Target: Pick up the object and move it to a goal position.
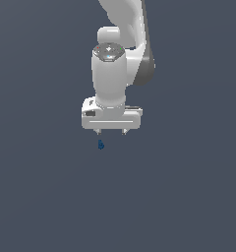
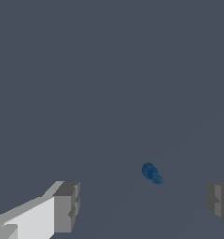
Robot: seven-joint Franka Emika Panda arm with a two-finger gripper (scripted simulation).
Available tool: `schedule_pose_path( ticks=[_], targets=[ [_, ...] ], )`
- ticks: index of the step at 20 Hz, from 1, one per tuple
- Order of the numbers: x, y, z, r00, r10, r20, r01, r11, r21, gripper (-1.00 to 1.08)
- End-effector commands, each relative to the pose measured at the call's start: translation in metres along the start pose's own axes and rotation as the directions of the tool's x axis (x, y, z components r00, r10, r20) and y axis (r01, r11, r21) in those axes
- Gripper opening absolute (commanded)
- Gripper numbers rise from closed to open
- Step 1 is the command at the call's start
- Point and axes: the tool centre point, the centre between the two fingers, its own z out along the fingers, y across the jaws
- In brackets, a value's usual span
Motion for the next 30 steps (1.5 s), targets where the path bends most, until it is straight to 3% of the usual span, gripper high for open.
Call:
schedule_pose_path(
  ticks=[1,11,21,30],
  targets=[
    [-0.002,0.003,0.005,1.0,-0.017,0.003,0.017,1.0,0.0,1.0],
    [-0.019,0.025,0.042,0.988,-0.153,0.023,0.153,0.988,0.007,1.0],
    [-0.046,0.052,0.088,0.943,-0.329,0.043,0.328,0.944,0.027,1.0],
    [-0.059,0.063,0.108,0.913,-0.404,0.048,0.403,0.914,0.04,1.0]
  ],
)
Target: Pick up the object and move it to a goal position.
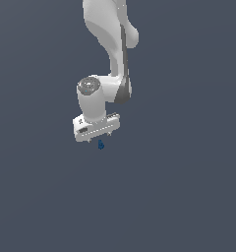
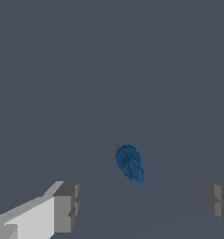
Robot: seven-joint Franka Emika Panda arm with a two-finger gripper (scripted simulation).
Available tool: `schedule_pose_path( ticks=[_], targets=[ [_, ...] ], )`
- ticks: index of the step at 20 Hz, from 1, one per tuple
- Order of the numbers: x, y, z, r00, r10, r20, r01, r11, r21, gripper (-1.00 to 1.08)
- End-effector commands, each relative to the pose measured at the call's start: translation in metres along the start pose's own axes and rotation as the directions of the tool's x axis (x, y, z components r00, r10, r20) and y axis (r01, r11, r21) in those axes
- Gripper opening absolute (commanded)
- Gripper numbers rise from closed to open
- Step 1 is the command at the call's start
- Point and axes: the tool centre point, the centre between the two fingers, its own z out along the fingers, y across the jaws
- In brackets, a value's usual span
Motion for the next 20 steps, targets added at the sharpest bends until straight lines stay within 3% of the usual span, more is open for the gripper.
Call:
schedule_pose_path(
  ticks=[1,9,20],
  targets=[
    [-0.002,0.001,0.003,1.0,-0.014,0.001,0.014,1.0,0.001,1.0],
    [-0.003,0.001,0.009,1.0,-0.015,0.001,0.015,1.0,0.002,1.0],
    [-0.004,0.0,0.052,1.0,-0.019,0.001,0.019,1.0,0.002,1.0]
  ],
)
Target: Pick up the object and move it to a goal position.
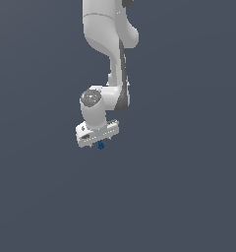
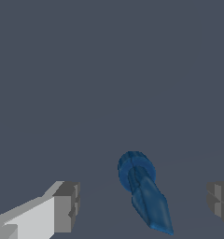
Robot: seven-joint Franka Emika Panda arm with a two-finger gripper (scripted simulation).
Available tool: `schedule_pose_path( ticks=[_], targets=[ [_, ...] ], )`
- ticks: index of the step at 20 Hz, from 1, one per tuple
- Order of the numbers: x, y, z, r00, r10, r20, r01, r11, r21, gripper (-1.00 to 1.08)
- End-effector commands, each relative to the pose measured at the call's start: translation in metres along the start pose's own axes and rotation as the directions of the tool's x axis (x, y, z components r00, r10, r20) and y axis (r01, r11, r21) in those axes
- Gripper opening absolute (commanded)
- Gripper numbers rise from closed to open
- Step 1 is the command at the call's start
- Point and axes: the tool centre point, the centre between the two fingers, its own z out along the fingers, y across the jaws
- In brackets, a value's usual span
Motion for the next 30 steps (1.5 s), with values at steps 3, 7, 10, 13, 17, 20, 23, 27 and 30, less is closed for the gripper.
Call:
schedule_pose_path(
  ticks=[3,7,10,13,17,20,23,27,30],
  targets=[
    [0.001,0.001,0.006,1.0,-0.001,-0.001,0.001,1.0,-0.001,1.0],
    [0.001,0.001,0.006,1.0,-0.001,-0.001,0.001,1.0,-0.001,-1.0],
    [0.001,0.001,0.006,1.0,-0.001,-0.001,0.001,1.0,-0.001,-1.0],
    [0.001,0.001,0.006,1.0,-0.001,-0.001,0.001,1.0,-0.001,-1.0],
    [0.003,-0.001,0.003,1.0,-0.001,-0.001,0.001,1.0,-0.001,-1.0],
    [0.007,-0.007,-0.005,1.0,-0.001,-0.001,0.001,1.0,-0.001,-1.0],
    [0.015,-0.016,-0.019,1.0,-0.001,-0.001,0.001,1.0,-0.001,-1.0],
    [0.029,-0.034,-0.046,1.0,-0.001,-0.001,0.001,1.0,-0.001,-1.0],
    [0.043,-0.051,-0.071,1.0,-0.001,-0.001,0.001,1.0,-0.001,-1.0]
  ],
)
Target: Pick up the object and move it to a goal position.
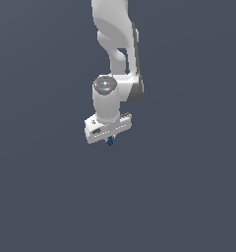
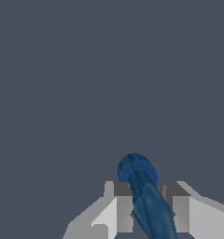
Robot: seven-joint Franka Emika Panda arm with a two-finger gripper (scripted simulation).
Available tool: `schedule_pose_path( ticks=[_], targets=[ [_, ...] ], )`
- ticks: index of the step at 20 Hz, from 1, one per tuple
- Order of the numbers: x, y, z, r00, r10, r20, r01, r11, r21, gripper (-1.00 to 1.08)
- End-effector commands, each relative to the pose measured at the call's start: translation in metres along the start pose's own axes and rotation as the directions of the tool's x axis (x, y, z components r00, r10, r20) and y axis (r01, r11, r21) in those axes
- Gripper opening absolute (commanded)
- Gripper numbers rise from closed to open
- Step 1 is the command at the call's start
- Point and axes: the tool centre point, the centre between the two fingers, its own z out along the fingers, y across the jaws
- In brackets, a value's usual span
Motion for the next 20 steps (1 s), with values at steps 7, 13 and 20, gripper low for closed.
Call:
schedule_pose_path(
  ticks=[7,13,20],
  targets=[
    [0.043,-0.05,-0.077,1.0,-0.001,-0.001,0.001,1.0,0.0,-1.0],
    [0.067,-0.075,-0.116,1.0,-0.001,-0.001,0.001,1.0,0.0,-1.0],
    [0.081,-0.089,-0.138,1.0,0.0,-0.001,0.0,1.0,0.0,-1.0]
  ],
)
